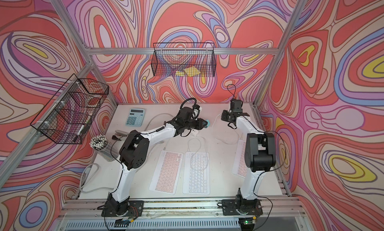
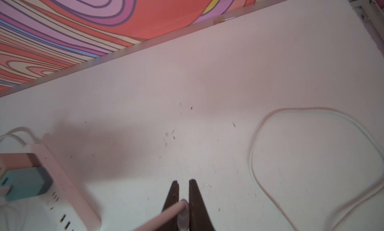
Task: Unplug the wireless keyboard
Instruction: Place the power cord at the center of the board.
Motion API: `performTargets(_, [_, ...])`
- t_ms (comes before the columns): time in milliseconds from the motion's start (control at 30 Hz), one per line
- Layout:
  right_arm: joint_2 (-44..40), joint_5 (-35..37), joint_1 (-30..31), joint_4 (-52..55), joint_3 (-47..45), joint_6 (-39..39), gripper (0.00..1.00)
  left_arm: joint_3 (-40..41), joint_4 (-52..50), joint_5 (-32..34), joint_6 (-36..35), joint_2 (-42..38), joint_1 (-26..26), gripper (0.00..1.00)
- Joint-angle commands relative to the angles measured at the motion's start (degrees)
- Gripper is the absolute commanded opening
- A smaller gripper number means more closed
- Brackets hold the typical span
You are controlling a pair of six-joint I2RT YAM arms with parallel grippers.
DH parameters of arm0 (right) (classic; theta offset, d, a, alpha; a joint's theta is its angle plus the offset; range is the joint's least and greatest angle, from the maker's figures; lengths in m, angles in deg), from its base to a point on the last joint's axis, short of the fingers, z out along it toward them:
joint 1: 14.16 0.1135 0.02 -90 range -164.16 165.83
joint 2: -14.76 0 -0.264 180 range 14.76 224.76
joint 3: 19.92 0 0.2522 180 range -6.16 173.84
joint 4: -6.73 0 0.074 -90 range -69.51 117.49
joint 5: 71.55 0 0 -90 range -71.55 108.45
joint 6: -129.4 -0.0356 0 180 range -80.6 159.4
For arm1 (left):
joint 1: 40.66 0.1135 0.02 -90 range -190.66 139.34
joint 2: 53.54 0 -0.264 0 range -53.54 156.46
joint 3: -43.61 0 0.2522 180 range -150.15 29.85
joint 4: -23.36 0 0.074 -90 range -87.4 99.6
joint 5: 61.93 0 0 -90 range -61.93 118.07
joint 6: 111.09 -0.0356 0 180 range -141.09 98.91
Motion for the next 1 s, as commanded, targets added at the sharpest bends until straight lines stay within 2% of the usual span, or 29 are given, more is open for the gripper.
performTargets(0, [4.11,1.39,-0.72,7.13,2.94,4.26,0.07,-7.01,-7.51,-1.20,4.52,3.83,-0.39,0.00])
performTargets(100, [6.83,0.02,-0.74,8.01,4.28,3.93,0.07,-13.02,-9.87,-2.37,7.11,8.32,-0.47,0.00])
performTargets(367, [11.52,-1.21,-0.72,8.65,4.75,3.69,0.08,-22.14,-13.16,-0.15,10.06,15.75,-0.61,0.00])
performTargets(667, [12.26,-2.96,-0.72,9.37,3.29,3.82,0.14,-24.04,-15.97,5.24,12.90,18.86,-0.66,0.00])
performTargets(800, [11.00,-3.08,-0.72,9.79,2.60,4.15,0.21,-25.42,-14.48,3.35,14.28,20.55,-0.65,0.00])
performTargets(833, [10.70,-3.07,-0.75,9.89,2.52,4.33,0.24,-26.16,-15.27,3.30,14.34,21.05,-0.67,0.02])
performTargets(967, [9.20,-3.09,-0.72,11.15,2.56,5.47,0.33,-26.65,-17.05,4.24,14.42,21.33,-0.66,0.30])
